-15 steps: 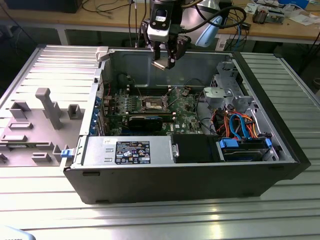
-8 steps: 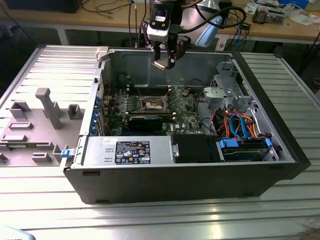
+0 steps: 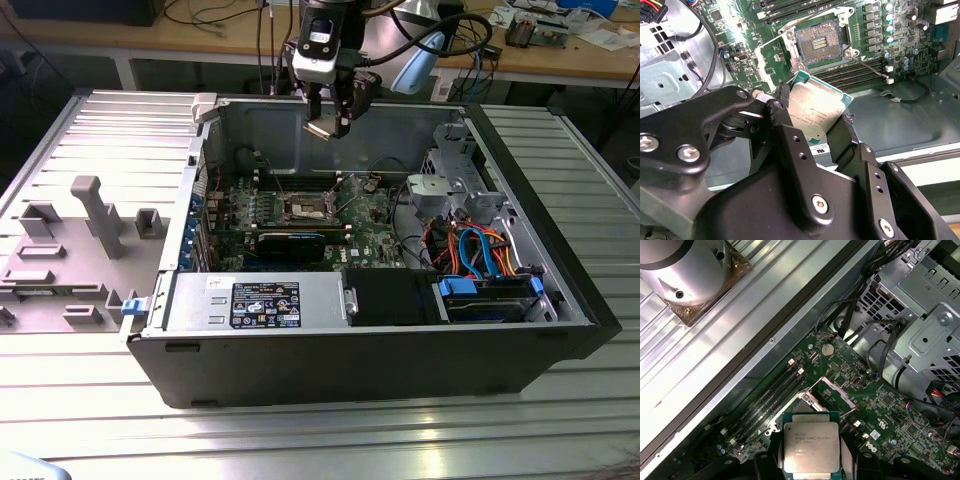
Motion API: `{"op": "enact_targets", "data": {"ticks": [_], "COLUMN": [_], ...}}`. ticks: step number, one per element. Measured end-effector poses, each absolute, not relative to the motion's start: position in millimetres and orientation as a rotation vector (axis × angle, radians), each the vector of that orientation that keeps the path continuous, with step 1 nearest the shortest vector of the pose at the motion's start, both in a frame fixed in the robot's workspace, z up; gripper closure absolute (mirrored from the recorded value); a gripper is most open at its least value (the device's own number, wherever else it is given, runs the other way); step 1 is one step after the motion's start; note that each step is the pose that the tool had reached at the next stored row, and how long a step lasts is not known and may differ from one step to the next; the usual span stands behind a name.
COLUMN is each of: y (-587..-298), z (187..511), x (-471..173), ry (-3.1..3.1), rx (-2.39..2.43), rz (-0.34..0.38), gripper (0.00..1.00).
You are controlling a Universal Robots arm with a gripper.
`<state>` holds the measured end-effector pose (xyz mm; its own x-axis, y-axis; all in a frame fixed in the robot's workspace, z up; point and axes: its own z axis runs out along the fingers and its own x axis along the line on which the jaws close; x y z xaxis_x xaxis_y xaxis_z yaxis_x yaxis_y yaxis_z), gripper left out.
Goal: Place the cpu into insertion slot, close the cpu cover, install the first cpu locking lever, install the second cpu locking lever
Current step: 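Place the cpu into insertion slot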
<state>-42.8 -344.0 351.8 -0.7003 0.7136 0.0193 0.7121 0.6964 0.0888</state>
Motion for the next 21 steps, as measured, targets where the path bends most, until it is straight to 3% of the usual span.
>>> {"op": "enact_targets", "data": {"ticks": [21], "y": [-344.0], "z": [351.7], "x": [-42.8], "ry": [2.849], "rx": [1.272], "rz": [0.139], "gripper": [0.46]}}
